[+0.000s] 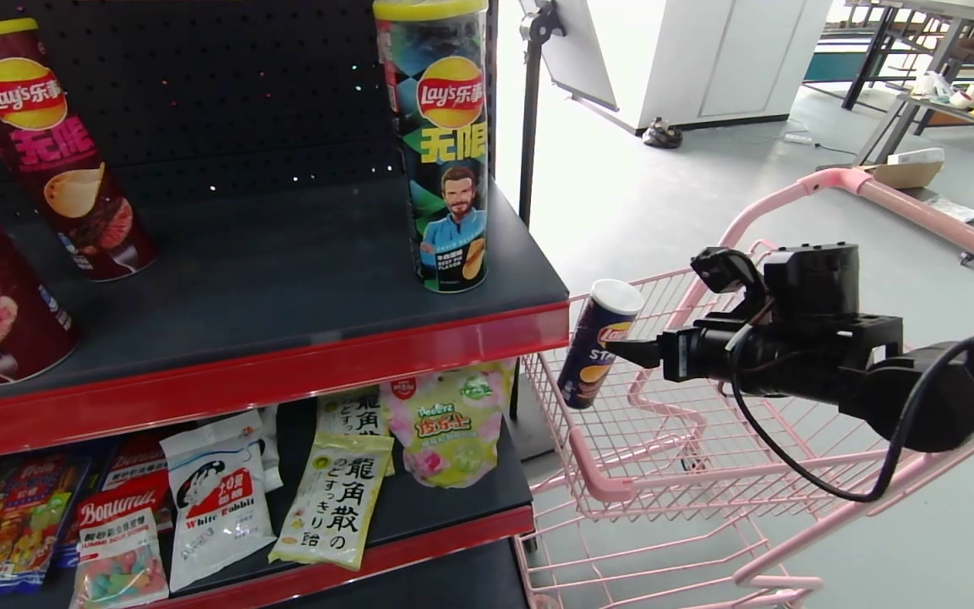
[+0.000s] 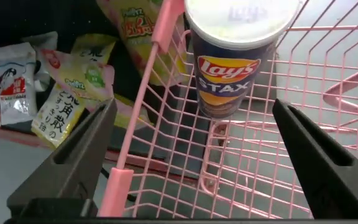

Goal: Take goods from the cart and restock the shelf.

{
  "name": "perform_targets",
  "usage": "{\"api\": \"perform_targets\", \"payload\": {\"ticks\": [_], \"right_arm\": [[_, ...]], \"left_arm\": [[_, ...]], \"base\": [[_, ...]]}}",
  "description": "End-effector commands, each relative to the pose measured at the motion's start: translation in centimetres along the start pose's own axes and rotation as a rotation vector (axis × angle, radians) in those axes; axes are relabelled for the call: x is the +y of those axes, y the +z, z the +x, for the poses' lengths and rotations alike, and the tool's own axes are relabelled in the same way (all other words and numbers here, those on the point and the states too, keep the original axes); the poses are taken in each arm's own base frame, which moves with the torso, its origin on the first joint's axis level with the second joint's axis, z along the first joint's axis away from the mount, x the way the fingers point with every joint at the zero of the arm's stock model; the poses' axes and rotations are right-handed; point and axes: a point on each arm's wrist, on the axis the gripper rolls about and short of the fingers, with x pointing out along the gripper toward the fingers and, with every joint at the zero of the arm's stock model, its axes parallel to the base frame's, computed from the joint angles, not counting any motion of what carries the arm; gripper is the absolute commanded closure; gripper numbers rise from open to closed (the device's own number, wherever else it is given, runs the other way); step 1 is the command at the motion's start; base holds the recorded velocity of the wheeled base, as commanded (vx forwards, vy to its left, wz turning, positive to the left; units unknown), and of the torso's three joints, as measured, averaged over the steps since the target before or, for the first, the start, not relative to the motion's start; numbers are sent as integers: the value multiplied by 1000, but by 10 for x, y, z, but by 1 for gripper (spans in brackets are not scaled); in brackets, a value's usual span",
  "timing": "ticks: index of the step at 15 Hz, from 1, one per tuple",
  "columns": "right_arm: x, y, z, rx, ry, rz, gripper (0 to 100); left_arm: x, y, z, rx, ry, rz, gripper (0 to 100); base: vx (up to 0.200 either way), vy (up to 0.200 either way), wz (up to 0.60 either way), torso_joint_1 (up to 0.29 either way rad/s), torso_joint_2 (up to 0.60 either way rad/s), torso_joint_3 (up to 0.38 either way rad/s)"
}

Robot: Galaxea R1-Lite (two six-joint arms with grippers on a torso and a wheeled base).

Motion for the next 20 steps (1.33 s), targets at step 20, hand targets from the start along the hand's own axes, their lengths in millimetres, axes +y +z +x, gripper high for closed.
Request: {"api": "perform_targets", "payload": {"ticks": [20], "right_arm": [[-43,-6,108,-70,-45,9,0]], "left_arm": [[0,-1,-1,-5,4,-7,0]], "base": [[0,0,0,0,0,0]]}}
